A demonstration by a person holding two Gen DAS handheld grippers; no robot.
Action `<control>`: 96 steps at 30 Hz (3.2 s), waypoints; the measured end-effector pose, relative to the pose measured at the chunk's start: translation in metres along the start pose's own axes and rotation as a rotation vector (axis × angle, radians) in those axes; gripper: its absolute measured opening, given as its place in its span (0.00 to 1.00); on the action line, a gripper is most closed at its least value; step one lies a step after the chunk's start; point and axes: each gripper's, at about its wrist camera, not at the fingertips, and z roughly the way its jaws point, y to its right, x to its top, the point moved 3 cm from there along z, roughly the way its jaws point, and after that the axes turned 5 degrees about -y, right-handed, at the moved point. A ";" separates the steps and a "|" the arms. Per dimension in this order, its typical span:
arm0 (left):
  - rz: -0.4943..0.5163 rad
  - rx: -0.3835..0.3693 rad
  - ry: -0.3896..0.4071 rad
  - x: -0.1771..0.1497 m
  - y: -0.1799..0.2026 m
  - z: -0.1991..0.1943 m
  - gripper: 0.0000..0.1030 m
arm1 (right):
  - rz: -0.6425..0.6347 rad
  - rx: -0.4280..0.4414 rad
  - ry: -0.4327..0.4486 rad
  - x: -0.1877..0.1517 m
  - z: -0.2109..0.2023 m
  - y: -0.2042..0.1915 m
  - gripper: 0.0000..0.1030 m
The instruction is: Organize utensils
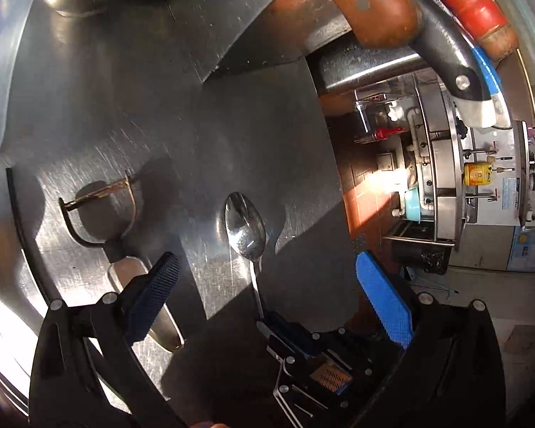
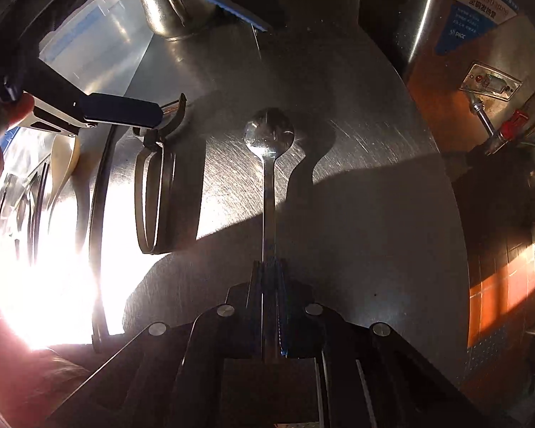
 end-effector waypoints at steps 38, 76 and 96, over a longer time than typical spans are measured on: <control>-0.125 -0.174 -0.098 -0.035 -0.017 0.058 0.04 | 0.053 0.115 0.029 -0.026 -0.016 0.016 0.14; -0.238 -0.169 0.250 0.112 -0.256 -0.227 0.04 | -0.400 0.059 0.040 0.275 -0.038 -0.267 0.01; 0.199 -0.238 0.545 -0.011 -0.105 -0.312 0.92 | -0.267 -0.073 0.159 0.110 -0.118 -0.113 0.56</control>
